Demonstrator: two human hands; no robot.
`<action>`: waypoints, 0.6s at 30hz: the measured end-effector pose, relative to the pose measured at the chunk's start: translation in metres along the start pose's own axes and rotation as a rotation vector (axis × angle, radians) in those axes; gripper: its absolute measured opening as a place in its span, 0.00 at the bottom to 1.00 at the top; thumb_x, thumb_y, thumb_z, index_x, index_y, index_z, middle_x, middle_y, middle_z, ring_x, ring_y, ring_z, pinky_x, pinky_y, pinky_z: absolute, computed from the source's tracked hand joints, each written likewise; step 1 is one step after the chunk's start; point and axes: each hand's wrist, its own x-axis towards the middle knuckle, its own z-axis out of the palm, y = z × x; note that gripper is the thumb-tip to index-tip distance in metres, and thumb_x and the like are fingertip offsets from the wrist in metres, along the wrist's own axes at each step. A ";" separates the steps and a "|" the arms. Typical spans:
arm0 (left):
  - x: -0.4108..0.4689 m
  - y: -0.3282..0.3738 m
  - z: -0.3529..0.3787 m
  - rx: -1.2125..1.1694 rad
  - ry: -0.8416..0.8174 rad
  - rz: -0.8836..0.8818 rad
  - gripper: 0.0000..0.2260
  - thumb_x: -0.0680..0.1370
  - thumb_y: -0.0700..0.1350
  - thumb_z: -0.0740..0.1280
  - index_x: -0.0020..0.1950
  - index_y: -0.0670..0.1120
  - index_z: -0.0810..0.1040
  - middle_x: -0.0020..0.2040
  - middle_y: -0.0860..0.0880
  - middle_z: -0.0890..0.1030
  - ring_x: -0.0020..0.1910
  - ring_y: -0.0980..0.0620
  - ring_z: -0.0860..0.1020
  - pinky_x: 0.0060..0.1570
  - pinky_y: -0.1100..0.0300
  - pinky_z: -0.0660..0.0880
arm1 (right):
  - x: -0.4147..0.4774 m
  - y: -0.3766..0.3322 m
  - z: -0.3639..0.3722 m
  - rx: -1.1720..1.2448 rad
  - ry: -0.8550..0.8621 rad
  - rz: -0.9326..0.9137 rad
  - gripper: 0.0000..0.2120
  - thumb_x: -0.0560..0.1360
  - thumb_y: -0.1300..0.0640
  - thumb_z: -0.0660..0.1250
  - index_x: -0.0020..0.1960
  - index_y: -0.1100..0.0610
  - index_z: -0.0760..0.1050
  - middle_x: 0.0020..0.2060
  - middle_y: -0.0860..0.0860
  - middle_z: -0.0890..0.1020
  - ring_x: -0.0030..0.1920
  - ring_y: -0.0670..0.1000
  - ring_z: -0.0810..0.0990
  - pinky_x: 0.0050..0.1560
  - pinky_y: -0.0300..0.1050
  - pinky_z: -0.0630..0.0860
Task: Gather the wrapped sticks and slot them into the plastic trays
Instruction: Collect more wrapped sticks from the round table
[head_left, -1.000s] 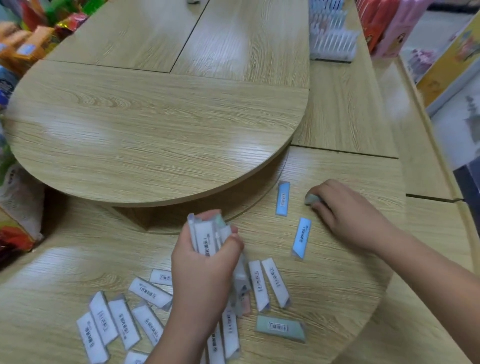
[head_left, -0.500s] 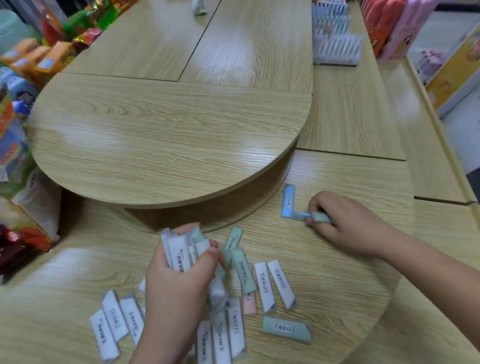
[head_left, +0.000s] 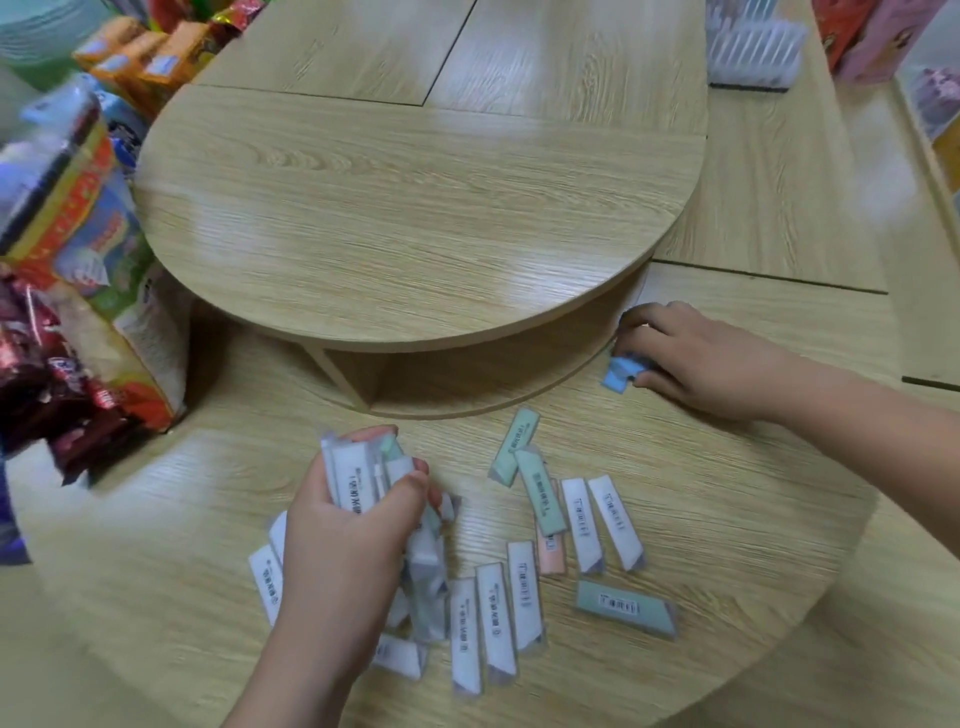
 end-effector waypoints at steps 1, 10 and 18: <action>-0.001 -0.001 0.000 -0.002 -0.004 -0.008 0.18 0.62 0.55 0.73 0.52 0.60 0.80 0.43 0.47 0.86 0.44 0.42 0.86 0.49 0.31 0.79 | -0.001 0.000 0.000 -0.033 0.007 -0.031 0.20 0.81 0.40 0.52 0.64 0.51 0.68 0.63 0.51 0.70 0.55 0.55 0.71 0.48 0.57 0.78; -0.004 -0.001 0.002 -0.028 -0.030 -0.026 0.17 0.62 0.55 0.73 0.51 0.62 0.80 0.43 0.46 0.86 0.45 0.40 0.85 0.48 0.31 0.79 | -0.015 -0.028 0.005 -0.068 0.112 0.179 0.17 0.77 0.46 0.63 0.54 0.60 0.74 0.46 0.56 0.76 0.47 0.59 0.75 0.46 0.52 0.73; -0.004 -0.002 -0.002 -0.014 -0.065 -0.018 0.15 0.65 0.51 0.73 0.51 0.62 0.80 0.43 0.48 0.87 0.43 0.45 0.86 0.49 0.34 0.80 | -0.051 -0.116 -0.001 0.204 0.253 0.621 0.06 0.76 0.54 0.62 0.51 0.53 0.67 0.34 0.48 0.74 0.30 0.53 0.70 0.29 0.45 0.61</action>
